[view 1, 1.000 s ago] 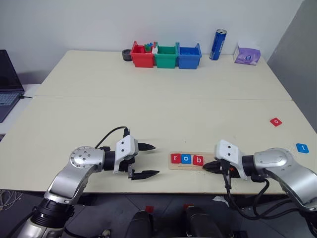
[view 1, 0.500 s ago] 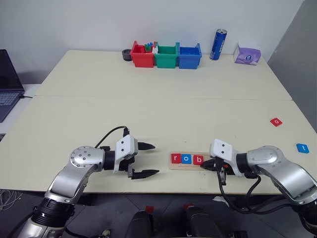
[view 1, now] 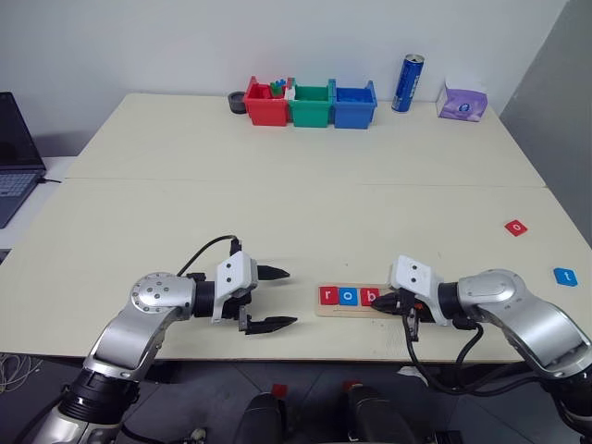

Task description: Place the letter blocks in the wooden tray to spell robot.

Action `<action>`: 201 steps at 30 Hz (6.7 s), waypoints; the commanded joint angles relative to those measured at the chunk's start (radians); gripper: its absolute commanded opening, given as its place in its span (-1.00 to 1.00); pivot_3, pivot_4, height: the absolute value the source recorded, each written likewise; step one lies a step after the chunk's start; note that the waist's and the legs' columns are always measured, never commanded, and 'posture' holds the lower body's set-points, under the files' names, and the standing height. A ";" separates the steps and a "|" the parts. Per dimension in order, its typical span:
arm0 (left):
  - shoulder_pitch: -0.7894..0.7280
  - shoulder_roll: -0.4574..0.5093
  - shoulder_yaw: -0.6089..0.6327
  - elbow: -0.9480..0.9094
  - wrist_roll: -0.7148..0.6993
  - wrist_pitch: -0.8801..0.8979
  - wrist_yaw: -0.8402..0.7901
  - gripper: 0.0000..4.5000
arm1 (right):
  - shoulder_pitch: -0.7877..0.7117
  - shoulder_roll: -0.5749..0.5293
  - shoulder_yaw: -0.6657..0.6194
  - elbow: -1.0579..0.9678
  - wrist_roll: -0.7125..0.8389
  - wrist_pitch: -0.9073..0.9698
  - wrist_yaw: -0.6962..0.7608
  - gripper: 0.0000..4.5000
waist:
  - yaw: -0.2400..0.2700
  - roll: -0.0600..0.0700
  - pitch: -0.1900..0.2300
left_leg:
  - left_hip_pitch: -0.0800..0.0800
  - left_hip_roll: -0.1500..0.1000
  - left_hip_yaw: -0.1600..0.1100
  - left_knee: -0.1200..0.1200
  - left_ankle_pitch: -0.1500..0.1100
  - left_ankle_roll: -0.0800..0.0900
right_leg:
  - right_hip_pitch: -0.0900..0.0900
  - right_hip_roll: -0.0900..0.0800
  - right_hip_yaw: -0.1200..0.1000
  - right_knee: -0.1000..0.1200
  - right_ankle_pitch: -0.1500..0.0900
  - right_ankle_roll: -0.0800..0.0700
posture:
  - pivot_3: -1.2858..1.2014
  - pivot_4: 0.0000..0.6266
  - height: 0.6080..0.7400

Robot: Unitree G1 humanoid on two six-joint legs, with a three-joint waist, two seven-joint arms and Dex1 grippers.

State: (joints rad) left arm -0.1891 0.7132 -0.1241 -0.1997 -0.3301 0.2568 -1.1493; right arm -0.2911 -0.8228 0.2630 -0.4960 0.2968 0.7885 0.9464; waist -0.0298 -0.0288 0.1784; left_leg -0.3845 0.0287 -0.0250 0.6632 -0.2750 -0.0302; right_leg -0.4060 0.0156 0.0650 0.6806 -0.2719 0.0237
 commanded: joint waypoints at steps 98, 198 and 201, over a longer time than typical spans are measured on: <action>-0.062 -0.075 -0.010 -0.092 -0.033 0.097 0.092 1.00 | -0.100 0.368 -0.620 0.673 0.017 -0.289 -0.719 -0.61 | -0.025 0.002 -0.001 | 0.000 0.000 0.002 -0.001 0.000 0.000 | 0.000 0.000 0.006 0.000 0.004 -0.005 | 0.03 -0.52 1.00; -0.025 -0.104 -0.001 -0.031 0.022 0.005 0.167 1.00 | 0.287 0.475 -0.527 0.127 -0.008 -0.468 -0.657 0.99 | -0.016 0.004 0.000 | 0.001 0.000 0.002 -0.001 0.000 0.000 | 0.000 0.000 0.006 0.000 0.000 0.001 | 0.03 -0.52 1.00; -0.025 -0.103 -0.002 -0.031 0.022 0.005 0.166 1.00 | 0.290 0.470 -0.529 0.124 -0.005 -0.466 -0.654 0.99 | -0.016 0.004 0.000 | 0.001 0.000 0.002 -0.001 0.000 0.000 | 0.000 0.000 0.006 0.000 0.000 0.001 | 0.03 -0.52 1.00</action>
State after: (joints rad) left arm -0.2047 0.6117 -0.1244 -0.2217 -0.3070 0.2771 -0.9754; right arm -0.0068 -0.3405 -0.2536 -0.3357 0.2937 0.3377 0.2896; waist -0.0459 -0.0253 0.1781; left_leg -0.3839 0.0285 -0.0229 0.6621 -0.2749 -0.0302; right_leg -0.4059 0.0157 0.0710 0.6806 -0.2716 0.0244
